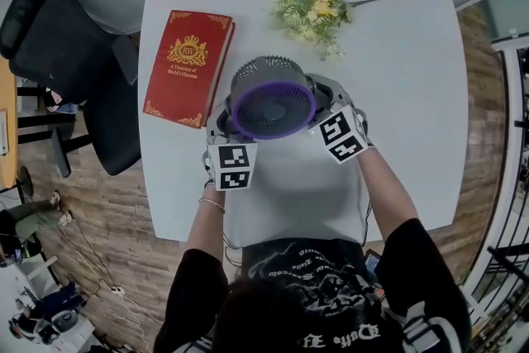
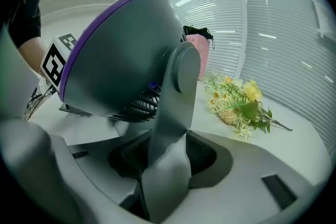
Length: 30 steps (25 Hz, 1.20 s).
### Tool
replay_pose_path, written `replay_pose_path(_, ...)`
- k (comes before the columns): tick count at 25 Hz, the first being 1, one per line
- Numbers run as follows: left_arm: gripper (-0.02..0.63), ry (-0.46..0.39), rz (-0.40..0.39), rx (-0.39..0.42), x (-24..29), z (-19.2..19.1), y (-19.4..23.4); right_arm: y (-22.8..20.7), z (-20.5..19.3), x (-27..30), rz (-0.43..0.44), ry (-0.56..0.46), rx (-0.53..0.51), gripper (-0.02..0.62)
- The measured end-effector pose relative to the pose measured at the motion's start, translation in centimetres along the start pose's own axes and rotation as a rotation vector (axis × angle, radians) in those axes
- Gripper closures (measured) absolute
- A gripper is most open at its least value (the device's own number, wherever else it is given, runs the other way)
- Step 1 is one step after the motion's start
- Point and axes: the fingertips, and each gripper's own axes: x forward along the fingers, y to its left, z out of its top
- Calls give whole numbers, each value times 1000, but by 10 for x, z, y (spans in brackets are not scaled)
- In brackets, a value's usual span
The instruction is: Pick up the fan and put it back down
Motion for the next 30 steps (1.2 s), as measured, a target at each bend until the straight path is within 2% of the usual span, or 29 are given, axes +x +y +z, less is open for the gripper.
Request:
replay_pose_path(8,468,23,19,-6,-2,1,-1,-2,1,-5,-12,-12,82,431)
replay_pose_path(12,474,-27,8,-50,-16,18,0,-2,16,-19,-8,-48,89,430)
replay_pose_path(17,474,-88,-12,-53,-49,43,-4,4,39,-51,-13,-88,75,425)
replay_pose_path(25,469,-116,-16,-20,-125,64,-23,39,68,-120,-15,-109,36,417)
replay_pose_path(30,463,-120,-38,23,-169,62,-43,68,68,-160,-33,-109,35,413)
